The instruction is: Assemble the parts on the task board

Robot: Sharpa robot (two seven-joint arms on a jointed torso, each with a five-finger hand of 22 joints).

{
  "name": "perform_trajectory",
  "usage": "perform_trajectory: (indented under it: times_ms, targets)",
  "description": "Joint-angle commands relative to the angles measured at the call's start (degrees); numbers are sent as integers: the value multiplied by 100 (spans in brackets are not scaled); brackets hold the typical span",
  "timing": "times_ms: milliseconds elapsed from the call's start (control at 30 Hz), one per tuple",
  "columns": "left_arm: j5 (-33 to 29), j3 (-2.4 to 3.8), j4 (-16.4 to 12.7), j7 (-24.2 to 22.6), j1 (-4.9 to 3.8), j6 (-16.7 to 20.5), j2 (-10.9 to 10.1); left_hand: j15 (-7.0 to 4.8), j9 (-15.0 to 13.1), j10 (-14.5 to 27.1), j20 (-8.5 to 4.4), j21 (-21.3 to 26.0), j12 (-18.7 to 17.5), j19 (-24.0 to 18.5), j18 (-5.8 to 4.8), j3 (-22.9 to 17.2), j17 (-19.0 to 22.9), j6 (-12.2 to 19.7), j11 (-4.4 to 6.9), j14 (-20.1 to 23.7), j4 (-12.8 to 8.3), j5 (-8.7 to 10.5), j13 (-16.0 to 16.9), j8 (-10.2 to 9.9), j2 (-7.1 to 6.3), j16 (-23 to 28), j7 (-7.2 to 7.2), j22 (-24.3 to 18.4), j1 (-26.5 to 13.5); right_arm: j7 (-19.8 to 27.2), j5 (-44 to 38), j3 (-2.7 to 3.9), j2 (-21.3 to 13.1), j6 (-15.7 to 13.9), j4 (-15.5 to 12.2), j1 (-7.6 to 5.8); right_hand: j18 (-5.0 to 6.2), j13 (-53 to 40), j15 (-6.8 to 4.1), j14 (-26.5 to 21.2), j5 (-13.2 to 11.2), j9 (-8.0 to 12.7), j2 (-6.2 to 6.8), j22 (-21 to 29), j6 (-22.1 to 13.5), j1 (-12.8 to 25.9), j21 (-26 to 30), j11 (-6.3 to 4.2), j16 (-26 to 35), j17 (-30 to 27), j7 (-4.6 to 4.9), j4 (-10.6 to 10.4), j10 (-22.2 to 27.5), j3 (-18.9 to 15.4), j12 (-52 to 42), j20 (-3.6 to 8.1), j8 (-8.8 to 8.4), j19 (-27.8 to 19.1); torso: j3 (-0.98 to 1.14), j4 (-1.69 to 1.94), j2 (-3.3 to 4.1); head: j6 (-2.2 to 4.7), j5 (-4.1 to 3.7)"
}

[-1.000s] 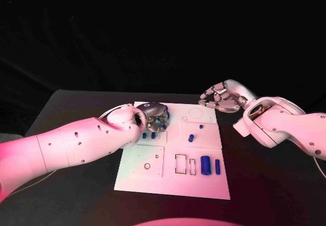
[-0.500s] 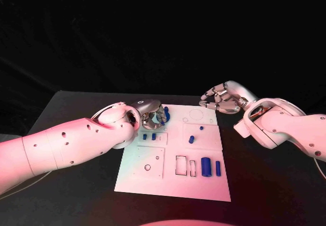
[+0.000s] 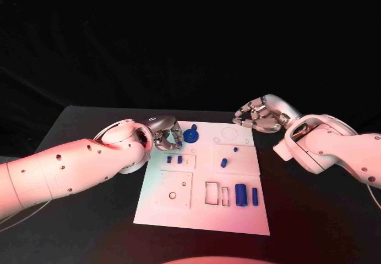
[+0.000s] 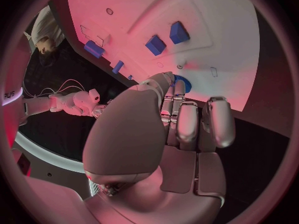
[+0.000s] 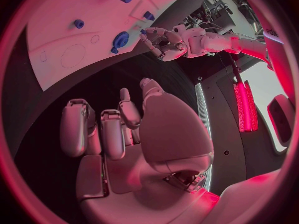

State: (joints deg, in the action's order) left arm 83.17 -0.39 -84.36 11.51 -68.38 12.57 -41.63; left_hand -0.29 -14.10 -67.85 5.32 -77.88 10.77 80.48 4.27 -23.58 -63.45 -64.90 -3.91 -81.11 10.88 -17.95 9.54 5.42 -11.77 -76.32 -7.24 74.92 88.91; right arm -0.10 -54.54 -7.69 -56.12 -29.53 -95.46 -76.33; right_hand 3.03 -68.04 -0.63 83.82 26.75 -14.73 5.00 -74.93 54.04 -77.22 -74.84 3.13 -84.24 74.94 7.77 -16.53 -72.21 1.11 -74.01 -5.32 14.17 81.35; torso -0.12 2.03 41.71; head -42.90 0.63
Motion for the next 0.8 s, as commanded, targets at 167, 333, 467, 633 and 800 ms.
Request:
perform_trajectory:
  times_ms: [167, 333, 467, 633, 800]
  targets:
    - [-125, 5, -27, 44, 0, -151, -67, 7, 11, -48, -3, -28, -30, 33, -80, -31, 11, -43, 7, -32, 9, 35, -5, -20, -13, -2, -9, 549, -75, 47, -34, 0, -3, 5, -9, 3, 67, -8, -38, 399, 32, -9, -21, -637, -9, 24, 34, -6, 25, 626, -8, 16, 22, -19, 8, 7, 29, -27, -1, -5, 1, -11, 2]
    - [-142, 5, -38, 61, 0, -197, -93, 7, 11, -52, -3, -28, -32, 33, -80, -33, 13, -46, 8, -32, 9, 34, -5, -20, -11, -1, -8, 549, -77, 46, -35, 0, -5, 3, -11, 3, 67, -8, -38, 399, 32, -9, -21, -637, -9, 24, 34, -6, 25, 626, -8, 16, 22, -19, 8, 7, 29, -27, 1, -5, 5, -22, -1]
    - [-146, 5, -34, 61, 0, -233, -93, 4, 13, -64, -4, -27, -39, 33, -80, -39, 23, -57, 11, -32, 6, 33, -4, -21, -8, 3, -5, 549, -83, 46, -36, 0, -4, 2, -12, 3, 67, -8, -38, 399, 32, -9, -21, -637, -9, 24, 34, -6, 25, 626, -8, 16, 22, -19, 8, 7, 29, -27, 4, -4, -1, -25, -1]
    - [-146, 3, 10, 70, 1, -290, -56, 3, 14, -71, -4, -29, -44, 35, -80, -40, 31, -63, 12, -31, 6, 33, -4, -21, -8, 6, -3, 551, -91, 45, -40, 0, -1, 2, -16, 3, 67, -8, -38, 399, 32, -9, -21, -637, -9, 24, 34, -6, 25, 626, -8, 16, 22, -19, 8, 7, 29, -27, 4, -4, 2, -25, 8]
    - [-139, -1, 71, 72, 1, -309, -11, 3, 15, -74, -5, -25, -48, 31, -79, -40, 27, -66, 13, -34, 7, 35, -4, -23, -11, 4, -3, 548, -98, 45, -43, 0, 0, 2, -19, 3, 67, -8, -38, 399, 32, -9, -21, -637, -9, 24, 34, -6, 25, 626, -8, 16, 22, -19, 8, 7, 29, -27, 2, -4, 0, -24, 8]
